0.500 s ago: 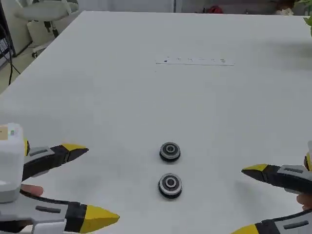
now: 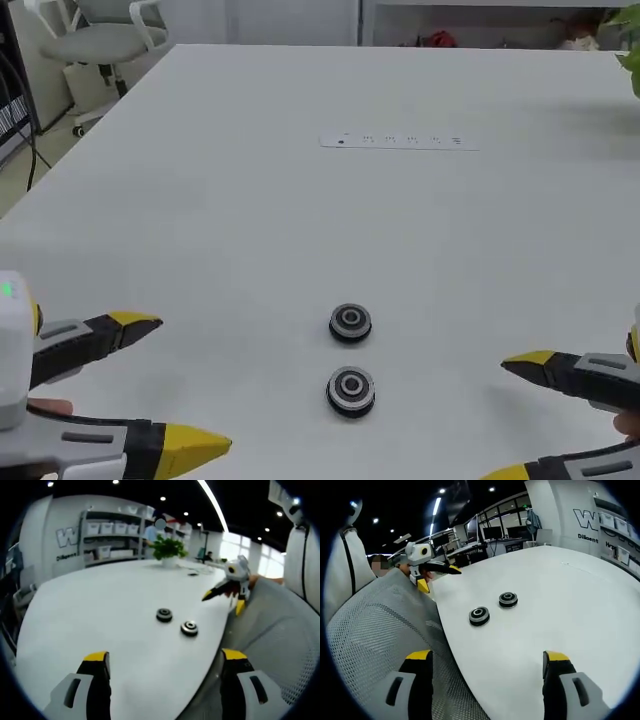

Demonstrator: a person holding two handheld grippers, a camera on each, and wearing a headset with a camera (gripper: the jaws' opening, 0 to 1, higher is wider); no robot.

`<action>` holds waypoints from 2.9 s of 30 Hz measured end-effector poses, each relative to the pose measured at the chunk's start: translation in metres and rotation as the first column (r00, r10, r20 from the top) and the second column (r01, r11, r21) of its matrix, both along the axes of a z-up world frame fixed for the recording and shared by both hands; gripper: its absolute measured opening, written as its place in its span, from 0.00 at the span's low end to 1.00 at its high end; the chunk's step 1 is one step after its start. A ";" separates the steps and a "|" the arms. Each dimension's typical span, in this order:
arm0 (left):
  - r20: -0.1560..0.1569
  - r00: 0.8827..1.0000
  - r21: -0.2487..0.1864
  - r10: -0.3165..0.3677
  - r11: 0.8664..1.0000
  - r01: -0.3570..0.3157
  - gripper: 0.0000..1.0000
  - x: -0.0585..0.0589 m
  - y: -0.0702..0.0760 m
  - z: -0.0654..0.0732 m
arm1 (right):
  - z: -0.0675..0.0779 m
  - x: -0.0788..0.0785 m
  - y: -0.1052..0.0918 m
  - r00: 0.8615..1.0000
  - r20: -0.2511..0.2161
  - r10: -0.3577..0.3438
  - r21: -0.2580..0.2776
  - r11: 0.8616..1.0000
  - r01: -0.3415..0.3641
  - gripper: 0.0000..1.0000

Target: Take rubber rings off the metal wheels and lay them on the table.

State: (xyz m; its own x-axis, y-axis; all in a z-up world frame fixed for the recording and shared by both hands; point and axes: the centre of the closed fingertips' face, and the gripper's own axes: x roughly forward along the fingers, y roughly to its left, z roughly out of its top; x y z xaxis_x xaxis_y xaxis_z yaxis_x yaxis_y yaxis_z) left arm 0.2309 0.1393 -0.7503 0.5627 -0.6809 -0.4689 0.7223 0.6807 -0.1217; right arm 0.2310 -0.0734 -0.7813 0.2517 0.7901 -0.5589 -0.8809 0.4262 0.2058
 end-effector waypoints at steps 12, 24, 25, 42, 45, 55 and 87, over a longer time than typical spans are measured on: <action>-0.004 1.000 -0.002 0.002 1.000 -0.002 0.92 -0.001 0.000 -0.001 | -0.002 0.000 -0.002 1.000 -0.004 -0.003 -0.004 1.000 0.003 0.87; -0.003 1.000 -0.008 -0.001 1.000 0.001 0.91 -0.001 0.000 -0.001 | -0.001 -0.001 -0.003 1.000 -0.009 -0.005 0.000 1.000 0.005 0.86; -0.003 1.000 -0.008 -0.001 1.000 0.001 0.91 -0.001 0.000 -0.001 | 0.000 -0.001 -0.003 1.000 -0.007 -0.004 0.000 1.000 0.004 0.86; 0.024 0.999 0.007 -0.028 1.000 0.027 0.89 0.007 -0.001 0.015 | 0.024 0.018 -0.014 0.999 0.050 0.005 -0.022 1.000 -0.003 0.84; 0.031 0.999 0.001 -0.037 0.999 0.037 0.89 0.009 -0.004 0.021 | 0.033 0.022 -0.016 0.998 0.067 0.000 -0.021 1.000 0.001 0.84; 0.065 0.994 -0.023 -0.085 0.996 0.087 0.90 0.015 -0.020 0.050 | 0.056 0.027 -0.013 0.993 0.115 0.038 -0.033 0.999 -0.035 0.84; 0.232 0.936 0.004 -0.266 0.962 0.272 0.87 0.059 -0.090 0.115 | 0.121 0.047 0.066 0.939 0.281 0.199 0.019 0.977 -0.213 0.78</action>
